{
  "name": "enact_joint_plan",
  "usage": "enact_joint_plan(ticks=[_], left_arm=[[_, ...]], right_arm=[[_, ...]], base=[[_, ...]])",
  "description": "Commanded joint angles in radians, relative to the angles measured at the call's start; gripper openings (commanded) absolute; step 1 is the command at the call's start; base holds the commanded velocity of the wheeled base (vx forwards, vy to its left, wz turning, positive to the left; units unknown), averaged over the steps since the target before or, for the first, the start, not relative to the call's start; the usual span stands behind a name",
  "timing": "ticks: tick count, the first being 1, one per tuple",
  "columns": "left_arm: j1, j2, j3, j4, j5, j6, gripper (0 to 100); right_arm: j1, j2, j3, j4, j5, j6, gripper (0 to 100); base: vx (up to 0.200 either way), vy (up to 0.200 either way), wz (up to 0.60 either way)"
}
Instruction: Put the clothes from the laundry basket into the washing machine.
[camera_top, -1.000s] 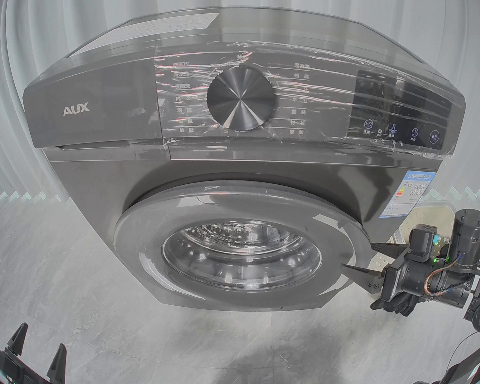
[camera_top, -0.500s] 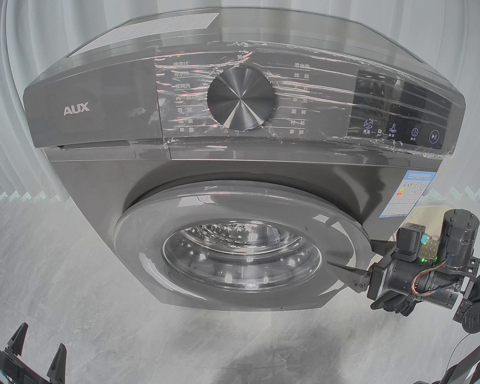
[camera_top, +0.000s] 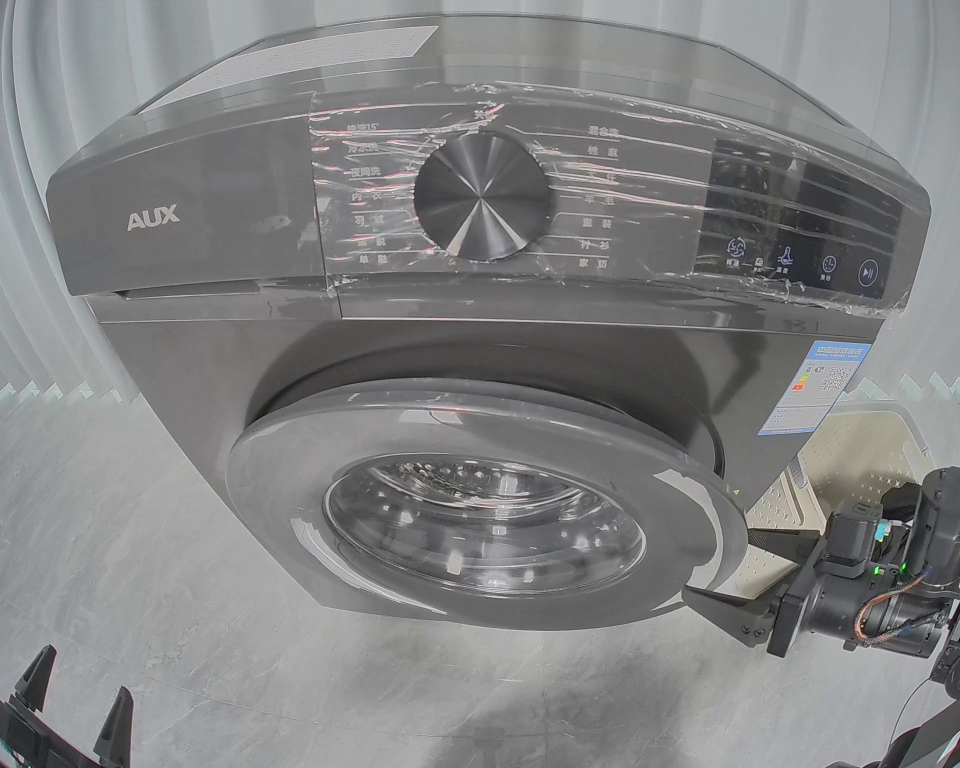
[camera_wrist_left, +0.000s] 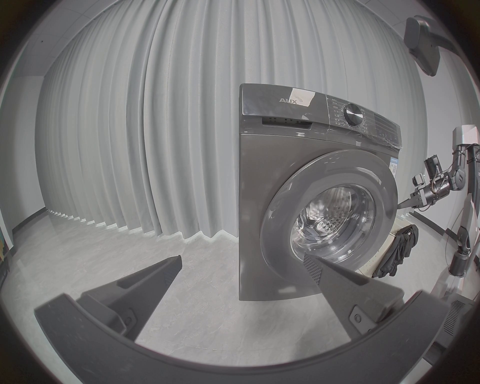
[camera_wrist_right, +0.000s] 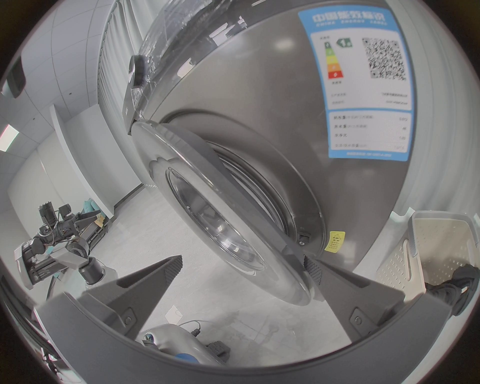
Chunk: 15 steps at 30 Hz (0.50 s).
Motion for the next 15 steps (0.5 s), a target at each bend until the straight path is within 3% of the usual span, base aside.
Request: enact_joint_plan(ticks=[1, 4, 5, 9, 15], left_arm=[[0.000, -0.018, 0.016, 0.000, 0.000, -0.008, 100], [0.000, -0.018, 0.016, 0.000, 0.000, -0.009, 100], [0.000, -0.018, 0.016, 0.000, 0.000, 0.003, 100], [0.000, -0.018, 0.016, 0.000, 0.000, 0.002, 100], [0.000, -0.018, 0.016, 0.000, 0.000, 0.000, 100]], right_arm=[[-0.011, -0.042, 0.001, -0.015, -0.005, 0.002, 100], [-0.025, -0.011, -0.041, -0.009, -0.007, 0.003, 100], [-0.043, 0.024, -0.077, -0.015, -0.007, 0.003, 100], [-0.060, 0.095, -0.142, -0.017, -0.007, 0.003, 100], [-0.028, 0.132, -0.137, -0.017, -0.002, 0.002, 100]], base=[[-0.200, 0.000, 0.00], [-0.200, 0.000, 0.00], [-0.200, 0.000, 0.00], [0.000, 0.000, 0.00], [0.000, 0.000, 0.00]])
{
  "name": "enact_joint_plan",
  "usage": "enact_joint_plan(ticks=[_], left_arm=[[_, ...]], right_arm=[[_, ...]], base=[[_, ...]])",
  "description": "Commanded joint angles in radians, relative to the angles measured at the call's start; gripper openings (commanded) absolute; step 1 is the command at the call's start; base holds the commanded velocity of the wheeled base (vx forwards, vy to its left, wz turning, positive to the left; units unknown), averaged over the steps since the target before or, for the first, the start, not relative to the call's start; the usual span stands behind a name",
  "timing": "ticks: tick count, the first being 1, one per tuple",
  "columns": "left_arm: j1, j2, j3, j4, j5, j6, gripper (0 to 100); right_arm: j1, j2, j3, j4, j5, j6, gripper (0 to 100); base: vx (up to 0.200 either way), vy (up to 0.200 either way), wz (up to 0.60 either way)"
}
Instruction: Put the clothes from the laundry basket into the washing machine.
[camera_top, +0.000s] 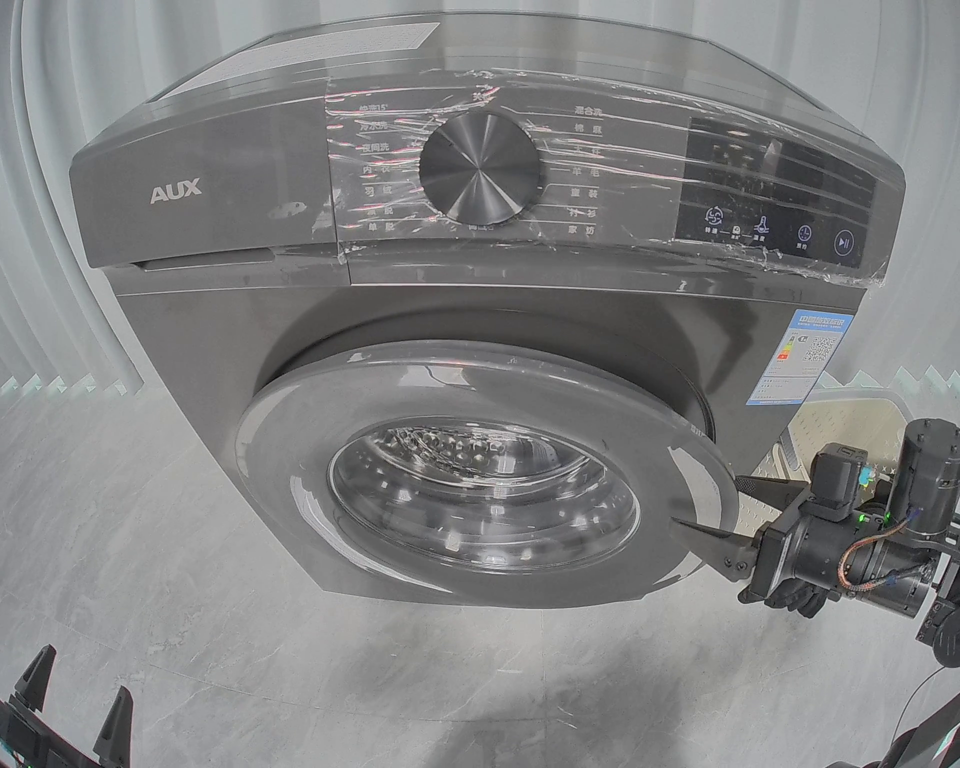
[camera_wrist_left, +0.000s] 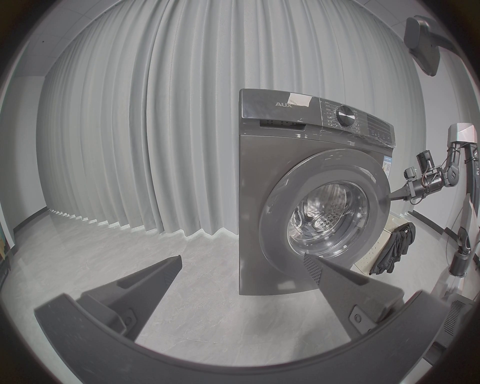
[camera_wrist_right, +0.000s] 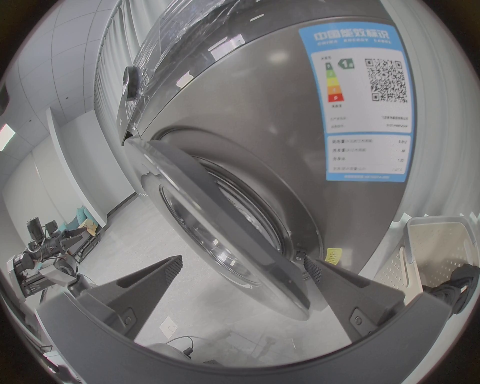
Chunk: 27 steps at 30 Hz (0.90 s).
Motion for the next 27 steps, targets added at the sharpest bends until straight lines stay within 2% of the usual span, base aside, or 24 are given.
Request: enact_joint_plan(ticks=[1, 6, 11, 14, 18, 23, 27], left_arm=[[0.000, -0.018, 0.016, 0.000, 0.000, -0.001, 100], [0.000, -0.018, 0.016, 0.000, 0.000, -0.001, 100], [0.000, -0.018, 0.016, 0.000, 0.001, -0.001, 100], [0.000, -0.018, 0.016, 0.000, 0.000, -0.002, 100], [0.000, -0.018, 0.016, 0.000, 0.000, -0.010, 100], [0.000, -0.018, 0.016, 0.000, 0.000, -0.005, 100], [0.000, -0.018, 0.016, 0.000, 0.000, -0.004, 100]], right_arm=[[0.033, 0.044, 0.003, -0.001, 0.006, 0.001, 100], [0.086, -0.016, 0.069, -0.003, 0.002, -0.002, 100], [0.076, -0.076, 0.129, 0.009, 0.006, -0.004, 100], [0.076, -0.069, 0.124, 0.005, 0.006, -0.002, 100], [0.073, -0.031, 0.098, -0.001, 0.006, -0.002, 100], [0.086, 0.016, 0.090, -0.003, 0.012, 0.001, 100], [0.106, 0.024, 0.103, -0.001, 0.014, 0.008, 100]], base=[[0.000, 0.000, 0.00], [0.000, 0.000, 0.00], [0.000, 0.000, 0.00], [0.000, 0.000, 0.00], [-0.200, 0.000, 0.00], [-0.200, 0.000, 0.00], [0.000, 0.000, 0.00]])
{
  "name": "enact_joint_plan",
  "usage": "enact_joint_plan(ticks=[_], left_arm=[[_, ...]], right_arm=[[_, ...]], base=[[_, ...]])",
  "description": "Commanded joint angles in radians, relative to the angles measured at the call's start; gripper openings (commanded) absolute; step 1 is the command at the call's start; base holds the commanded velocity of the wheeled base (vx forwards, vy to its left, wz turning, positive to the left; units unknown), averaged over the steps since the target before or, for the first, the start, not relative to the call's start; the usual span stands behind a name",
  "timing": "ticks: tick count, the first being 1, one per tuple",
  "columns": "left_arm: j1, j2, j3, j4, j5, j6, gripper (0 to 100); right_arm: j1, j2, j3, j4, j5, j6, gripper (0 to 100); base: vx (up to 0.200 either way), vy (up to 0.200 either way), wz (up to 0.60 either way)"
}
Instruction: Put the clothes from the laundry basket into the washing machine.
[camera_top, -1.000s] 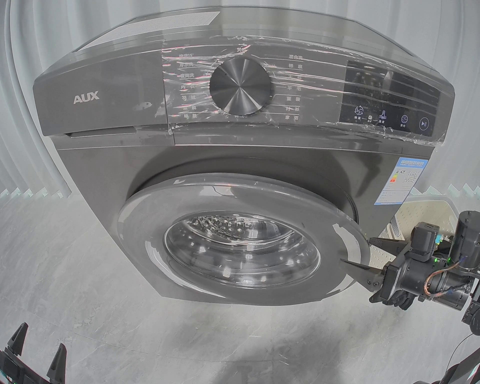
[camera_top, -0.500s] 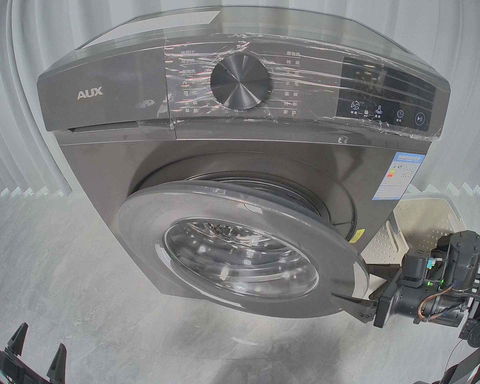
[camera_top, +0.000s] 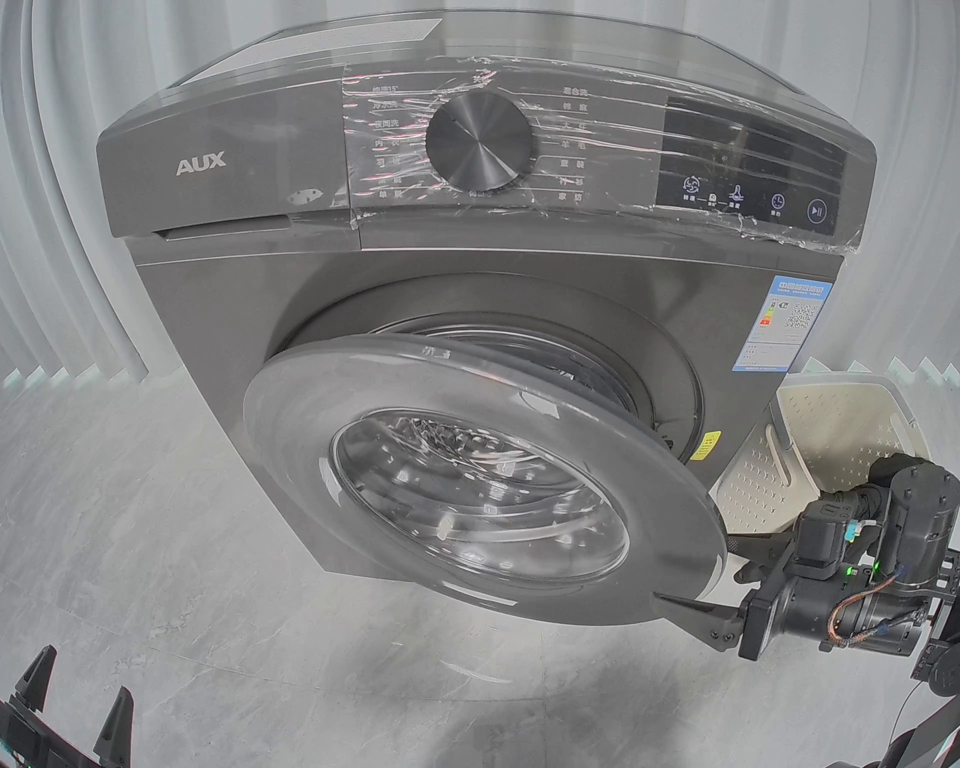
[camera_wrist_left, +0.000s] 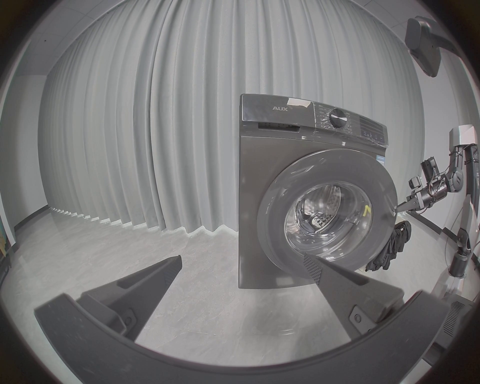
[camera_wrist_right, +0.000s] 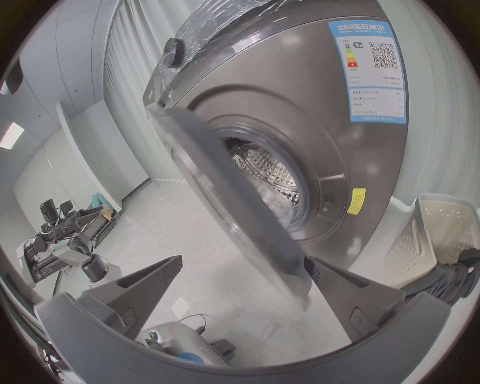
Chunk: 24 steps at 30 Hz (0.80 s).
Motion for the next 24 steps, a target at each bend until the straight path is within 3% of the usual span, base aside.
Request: enact_joint_plan(ticks=[1, 7, 11, 17, 24], left_arm=[[0.000, -0.018, 0.016, 0.000, 0.000, 0.000, 100], [0.000, -0.018, 0.016, 0.000, 0.000, 0.000, 100], [0.000, -0.018, 0.016, 0.000, 0.000, 0.000, 100], [0.000, -0.018, 0.016, 0.000, 0.000, 0.003, 100], [0.000, -0.018, 0.016, 0.000, 0.000, 0.003, 100]], right_arm=[[0.020, 0.026, 0.009, 0.001, 0.002, 0.005, 100], [0.043, -0.012, 0.055, -0.002, 0.054, 0.006, 100], [0.028, -0.014, 0.052, -0.002, 0.056, 0.002, 100], [0.028, 0.024, 0.020, -0.002, 0.051, 0.006, 100], [0.048, 0.067, 0.012, -0.024, 0.057, 0.010, 100]], base=[[0.000, 0.000, 0.00], [0.000, 0.000, 0.00], [0.000, 0.000, 0.00], [-0.200, 0.000, 0.00], [0.000, 0.000, 0.00]])
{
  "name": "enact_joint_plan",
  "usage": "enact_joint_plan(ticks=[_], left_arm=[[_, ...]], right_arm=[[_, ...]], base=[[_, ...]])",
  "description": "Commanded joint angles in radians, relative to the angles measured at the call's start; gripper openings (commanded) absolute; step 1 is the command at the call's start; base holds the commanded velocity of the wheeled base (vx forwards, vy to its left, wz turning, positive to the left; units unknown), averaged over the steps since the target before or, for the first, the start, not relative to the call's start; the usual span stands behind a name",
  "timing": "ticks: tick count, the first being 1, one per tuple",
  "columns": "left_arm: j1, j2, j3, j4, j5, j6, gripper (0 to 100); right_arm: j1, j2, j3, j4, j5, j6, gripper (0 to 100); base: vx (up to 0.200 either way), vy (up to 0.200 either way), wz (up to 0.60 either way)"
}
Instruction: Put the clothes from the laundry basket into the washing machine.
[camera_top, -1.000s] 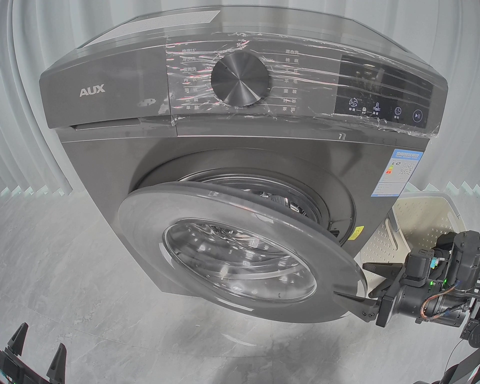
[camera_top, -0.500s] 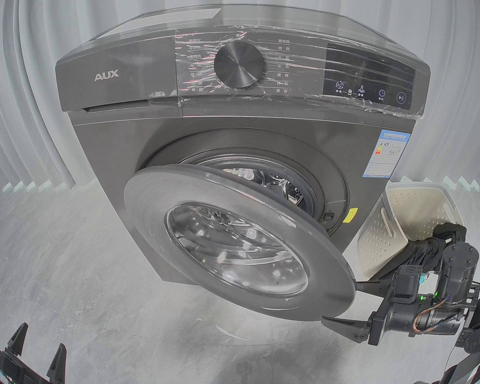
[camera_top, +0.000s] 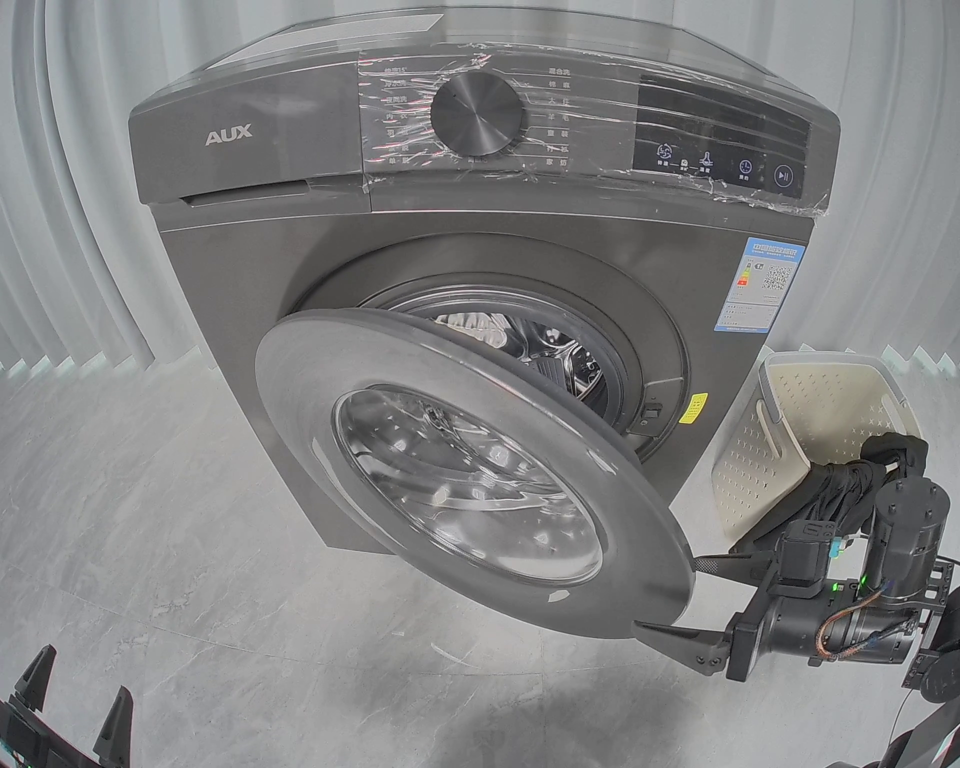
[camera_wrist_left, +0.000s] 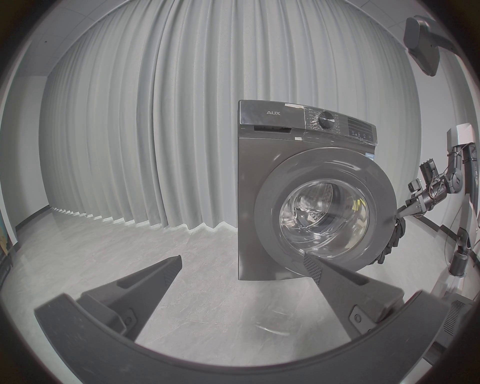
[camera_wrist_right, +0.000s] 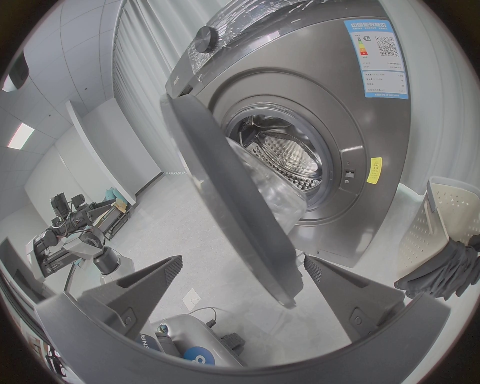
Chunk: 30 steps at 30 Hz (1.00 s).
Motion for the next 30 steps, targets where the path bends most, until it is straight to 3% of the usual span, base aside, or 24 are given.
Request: enact_joint_plan(ticks=[1, 6, 8, 10, 20, 21, 22, 26, 28, 30], left_arm=[[0.000, -0.018, 0.016, 0.000, 0.000, 0.000, 100], [0.000, -0.018, 0.016, 0.000, 0.000, 0.000, 100], [0.000, -0.018, 0.016, 0.000, 0.000, 0.000, 100], [0.000, -0.018, 0.016, 0.000, 0.000, 0.001, 100], [0.000, -0.018, 0.016, 0.000, 0.000, 0.001, 100], [0.000, -0.018, 0.016, 0.000, 0.000, 0.000, 100], [0.000, -0.018, 0.016, 0.000, 0.000, 0.000, 100], [0.000, -0.018, 0.016, 0.000, 0.000, 0.000, 100], [0.000, -0.018, 0.016, 0.000, 0.000, 0.000, 100], [0.000, -0.018, 0.016, 0.000, 0.000, 0.000, 100]], right_arm=[[0.024, 0.042, -0.001, -0.024, 0.005, 0.003, 100], [0.061, 0.068, 0.008, -0.079, 0.007, 0.024, 100], [0.108, 0.068, 0.031, -0.084, 0.005, 0.077, 100], [0.125, 0.051, 0.047, -0.085, 0.004, 0.095, 100], [0.102, -0.109, 0.074, -0.085, 0.014, 0.120, 100], [0.068, -0.212, 0.064, -0.081, 0.068, 0.170, 100], [0.045, -0.236, 0.056, -0.079, 0.083, 0.184, 100], [-0.096, -0.209, 0.025, -0.065, 0.088, 0.182, 100], [-0.126, -0.166, 0.021, -0.067, 0.083, 0.182, 100], [-0.143, -0.067, 0.013, -0.087, 0.051, 0.163, 100]], base=[[0.000, 0.000, 0.00], [0.000, 0.000, 0.00], [0.000, 0.000, 0.00], [0.000, 0.000, 0.00], [0.000, 0.000, 0.00], [0.000, 0.000, 0.00], [0.000, 0.000, 0.00], [0.000, 0.000, 0.00], [0.000, 0.000, 0.00], [0.000, 0.000, 0.00]])
